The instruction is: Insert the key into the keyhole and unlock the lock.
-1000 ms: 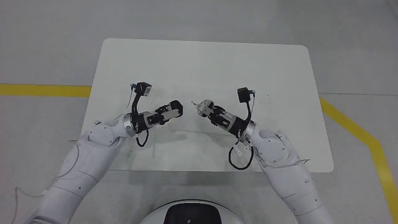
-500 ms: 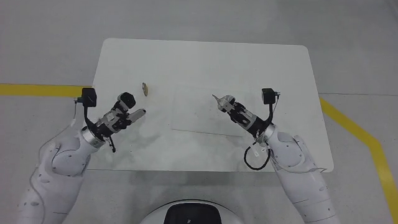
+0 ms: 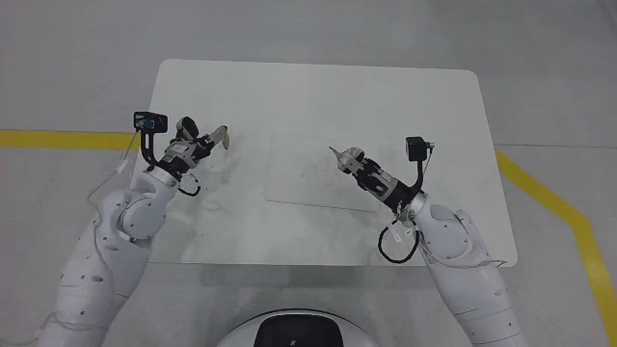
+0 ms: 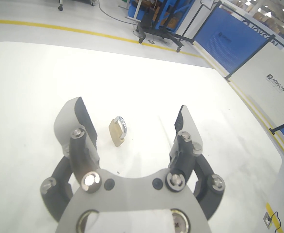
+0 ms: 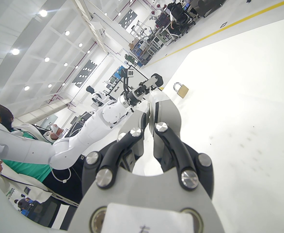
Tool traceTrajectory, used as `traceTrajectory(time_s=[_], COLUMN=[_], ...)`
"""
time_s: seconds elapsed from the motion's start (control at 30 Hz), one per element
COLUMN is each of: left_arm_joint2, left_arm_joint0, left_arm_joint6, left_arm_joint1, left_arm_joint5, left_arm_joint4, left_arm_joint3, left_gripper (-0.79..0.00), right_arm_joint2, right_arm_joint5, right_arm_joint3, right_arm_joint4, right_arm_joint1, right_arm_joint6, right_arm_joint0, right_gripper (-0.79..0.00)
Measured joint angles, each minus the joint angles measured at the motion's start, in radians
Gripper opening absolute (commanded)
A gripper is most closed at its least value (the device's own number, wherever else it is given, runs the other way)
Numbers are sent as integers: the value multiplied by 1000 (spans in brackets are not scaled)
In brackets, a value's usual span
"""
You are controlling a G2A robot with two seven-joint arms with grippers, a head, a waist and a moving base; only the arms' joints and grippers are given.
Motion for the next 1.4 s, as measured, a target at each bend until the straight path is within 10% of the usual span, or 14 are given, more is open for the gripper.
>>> traceTrajectory(time_s=[0.43,1.2,1.4], left_arm_joint2=[97,150,153], left_arm_joint0=[-97,-142,-155], left_arm_joint6=[-46,-59,-73], left_arm_joint1=[-26,-46,-48], left_arm_joint5=[116,164,161], left_arm_joint4=[63,153,172], left_arm_joint3=[139,185,189], left_gripper=[-34,-431,-785], right_arm_joint2=[0,0,0], right_arm_joint5=[0,0,0], right_arm_joint3=[0,0,0], right_arm_joint4=[0,0,0], right_arm_joint1=[0,0,0], right_arm_joint6=[0,0,0], right_arm_joint0=[0,0,0], right_gripper=[-785,-785,-785])
